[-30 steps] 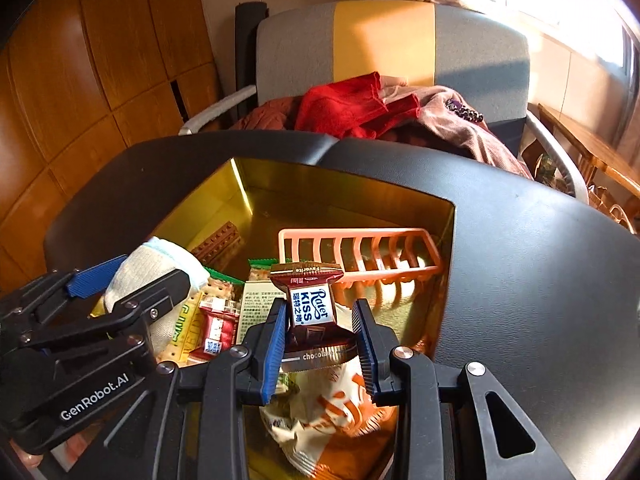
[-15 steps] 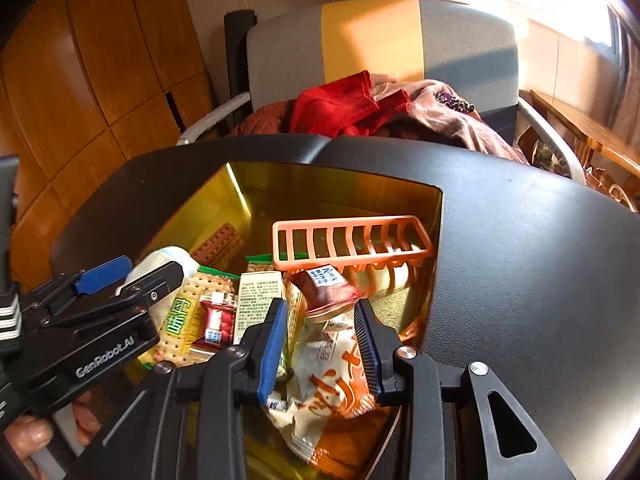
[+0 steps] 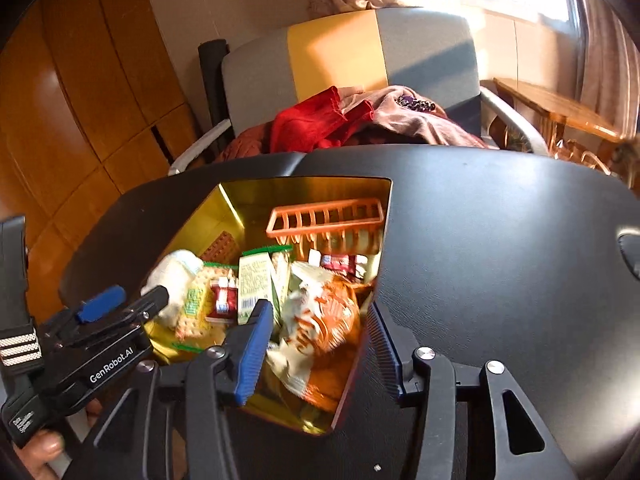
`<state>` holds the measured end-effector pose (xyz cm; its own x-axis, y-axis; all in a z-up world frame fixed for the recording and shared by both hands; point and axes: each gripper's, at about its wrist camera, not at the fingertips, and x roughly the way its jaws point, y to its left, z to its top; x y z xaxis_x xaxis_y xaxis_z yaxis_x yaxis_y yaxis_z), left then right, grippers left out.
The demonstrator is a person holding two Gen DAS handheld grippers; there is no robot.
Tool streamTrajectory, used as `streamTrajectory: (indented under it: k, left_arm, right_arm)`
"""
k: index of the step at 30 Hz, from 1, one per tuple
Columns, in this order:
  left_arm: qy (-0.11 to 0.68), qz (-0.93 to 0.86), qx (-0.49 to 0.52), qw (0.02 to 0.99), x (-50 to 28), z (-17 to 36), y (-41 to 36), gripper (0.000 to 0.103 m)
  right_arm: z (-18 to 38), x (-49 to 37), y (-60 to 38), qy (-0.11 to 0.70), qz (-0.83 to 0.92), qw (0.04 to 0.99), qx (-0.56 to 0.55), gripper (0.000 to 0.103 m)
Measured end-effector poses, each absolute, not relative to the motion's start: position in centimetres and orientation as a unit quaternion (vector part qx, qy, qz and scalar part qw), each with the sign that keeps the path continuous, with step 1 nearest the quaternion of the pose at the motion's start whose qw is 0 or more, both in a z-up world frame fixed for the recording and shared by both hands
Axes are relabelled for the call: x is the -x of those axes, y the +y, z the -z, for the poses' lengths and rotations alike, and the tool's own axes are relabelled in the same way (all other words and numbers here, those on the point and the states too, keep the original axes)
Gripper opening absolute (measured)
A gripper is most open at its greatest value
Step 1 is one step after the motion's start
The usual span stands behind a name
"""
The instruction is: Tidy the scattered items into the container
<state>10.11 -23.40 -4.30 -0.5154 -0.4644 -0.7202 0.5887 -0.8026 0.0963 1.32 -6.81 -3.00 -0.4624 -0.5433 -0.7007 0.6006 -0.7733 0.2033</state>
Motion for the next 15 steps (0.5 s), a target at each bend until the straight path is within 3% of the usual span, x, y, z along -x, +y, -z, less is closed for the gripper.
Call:
streamTrajectory:
  k: [2, 15]
  left_arm:
    - [0.060, 0.865, -0.385, 0.317, -10.4, 3.8, -22.5, 0.066]
    - [0.094, 0.860, -0.381, 0.326, -12.2, 2.5, -22.0, 0.064]
  right_arm:
    - [2.8, -1.9, -6.6, 0.041, 0.859, 0.330, -0.390, 0.062]
    - [2.3, -4.6, -7.2, 0.087, 0.878, 0.311, -0.354, 0.070]
